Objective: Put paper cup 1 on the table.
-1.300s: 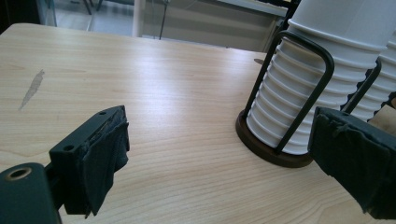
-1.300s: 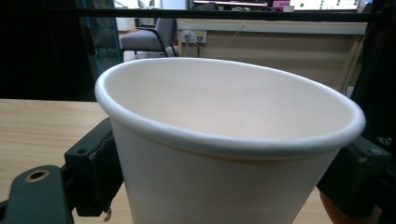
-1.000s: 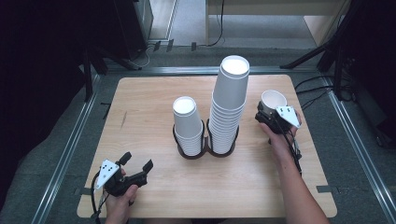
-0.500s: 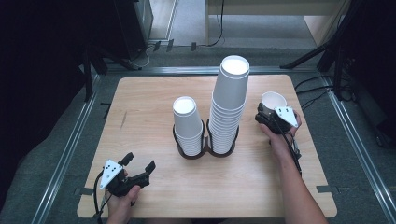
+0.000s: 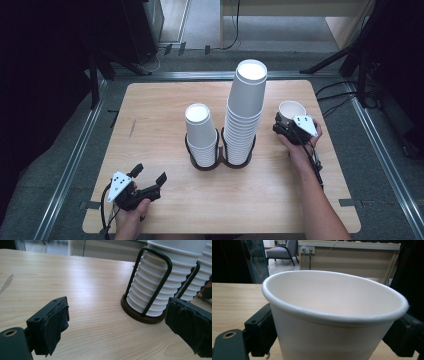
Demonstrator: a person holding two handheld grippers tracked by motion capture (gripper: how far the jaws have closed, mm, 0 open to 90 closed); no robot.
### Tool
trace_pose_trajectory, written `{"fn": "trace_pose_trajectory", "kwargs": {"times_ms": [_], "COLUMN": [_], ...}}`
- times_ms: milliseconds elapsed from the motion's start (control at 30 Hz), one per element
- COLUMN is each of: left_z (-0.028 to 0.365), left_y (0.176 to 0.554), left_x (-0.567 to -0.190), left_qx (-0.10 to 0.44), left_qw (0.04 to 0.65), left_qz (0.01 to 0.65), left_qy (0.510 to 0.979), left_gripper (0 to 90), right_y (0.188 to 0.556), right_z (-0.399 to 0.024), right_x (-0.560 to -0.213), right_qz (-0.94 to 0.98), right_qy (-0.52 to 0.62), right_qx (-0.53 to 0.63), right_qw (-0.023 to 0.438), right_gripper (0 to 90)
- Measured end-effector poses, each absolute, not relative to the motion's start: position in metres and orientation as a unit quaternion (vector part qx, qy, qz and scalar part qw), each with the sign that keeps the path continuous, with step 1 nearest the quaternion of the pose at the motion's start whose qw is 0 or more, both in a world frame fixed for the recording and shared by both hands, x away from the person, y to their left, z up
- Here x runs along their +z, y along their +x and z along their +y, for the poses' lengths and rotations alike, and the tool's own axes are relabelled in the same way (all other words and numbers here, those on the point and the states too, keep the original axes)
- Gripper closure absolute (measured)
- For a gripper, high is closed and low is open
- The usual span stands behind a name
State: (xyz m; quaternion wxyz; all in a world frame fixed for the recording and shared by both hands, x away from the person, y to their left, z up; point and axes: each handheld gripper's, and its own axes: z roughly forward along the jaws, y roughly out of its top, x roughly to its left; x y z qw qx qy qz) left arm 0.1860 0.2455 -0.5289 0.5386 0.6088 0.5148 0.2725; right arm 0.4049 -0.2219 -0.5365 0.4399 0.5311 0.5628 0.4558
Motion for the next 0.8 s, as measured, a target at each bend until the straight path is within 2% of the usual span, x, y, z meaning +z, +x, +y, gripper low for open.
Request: {"fn": "trace_pose_trajectory", "kwargs": {"times_ms": [400, 567, 800], "left_z": [0.244, 0.243, 0.244], "left_y": [0.187, 0.188, 0.187], "left_x": [-0.53, -0.53, -0.53], "left_qx": [0.272, 0.271, 0.272], "left_qw": [0.535, 0.536, 0.536], "left_qz": [0.515, 0.516, 0.518], "left_qy": [0.611, 0.611, 0.608], "left_gripper": [5.4, 5.4, 5.4], "right_y": [0.401, 0.399, 0.388], "right_z": [-0.224, -0.226, -0.232], "right_x": [-0.539, -0.538, -0.535], "right_qz": [0.571, 0.575, 0.574], "right_qy": [0.534, 0.535, 0.537], "right_qx": [0.459, 0.469, 0.483], "right_qw": [0.421, 0.405, 0.386], "right_gripper": [9.4, 0.0, 0.0]}}
